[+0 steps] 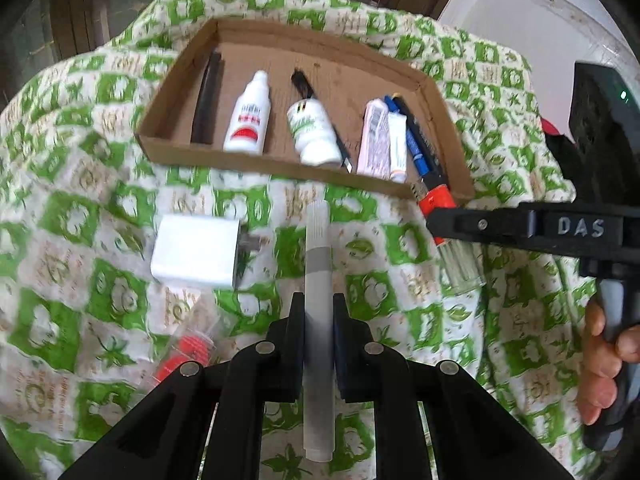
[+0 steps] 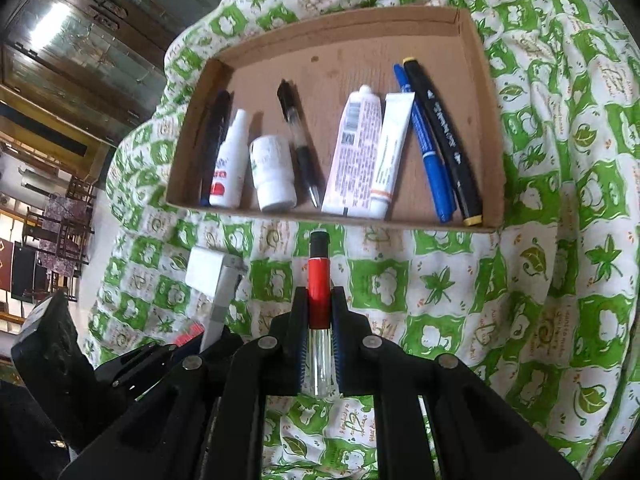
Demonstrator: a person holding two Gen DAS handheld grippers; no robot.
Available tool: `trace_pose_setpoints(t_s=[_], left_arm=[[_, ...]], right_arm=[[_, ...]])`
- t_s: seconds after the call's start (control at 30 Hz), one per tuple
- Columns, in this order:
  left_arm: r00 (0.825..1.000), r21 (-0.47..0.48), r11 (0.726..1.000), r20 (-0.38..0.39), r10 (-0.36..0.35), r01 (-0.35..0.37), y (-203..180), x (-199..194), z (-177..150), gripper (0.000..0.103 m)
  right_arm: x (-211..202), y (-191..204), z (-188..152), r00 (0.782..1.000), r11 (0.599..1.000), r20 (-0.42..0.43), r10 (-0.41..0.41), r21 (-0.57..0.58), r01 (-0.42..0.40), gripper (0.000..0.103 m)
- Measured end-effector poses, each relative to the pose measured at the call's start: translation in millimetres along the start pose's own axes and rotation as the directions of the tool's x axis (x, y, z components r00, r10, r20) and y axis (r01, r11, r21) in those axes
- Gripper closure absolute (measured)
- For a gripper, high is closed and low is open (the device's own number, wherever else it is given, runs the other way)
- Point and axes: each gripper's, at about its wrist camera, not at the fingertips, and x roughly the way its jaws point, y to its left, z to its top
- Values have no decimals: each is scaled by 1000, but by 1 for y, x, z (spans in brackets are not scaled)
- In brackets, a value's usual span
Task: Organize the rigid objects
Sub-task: 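Lift the red lighter with the right gripper while the left lifts the white marker, then lower the lighter and white marker into the tray and open both grippers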
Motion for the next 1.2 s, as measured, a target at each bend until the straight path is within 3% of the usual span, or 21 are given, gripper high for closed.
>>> trace_pose_setpoints(t_s=[0.3, 0.6, 0.83, 1.2], left_arm=[[998, -8, 1000, 59, 4, -3, -4, -25, 36, 92], [998, 11, 1000, 59, 11, -12, -6, -18, 57, 92], [997, -34, 999, 72, 9, -7, 13, -13, 68, 92], [996, -53, 999, 89, 4, 1, 19, 23, 122, 92]], right_arm=[[-13, -8, 8, 999, 999, 40, 10, 34, -12, 93], [-19, -8, 23, 998, 1000, 61, 7, 25, -9, 93], [-26, -17, 48, 995, 1000, 102, 12, 22, -14, 93], [-9, -36, 103, 991, 1000, 131, 12, 19, -14, 93]])
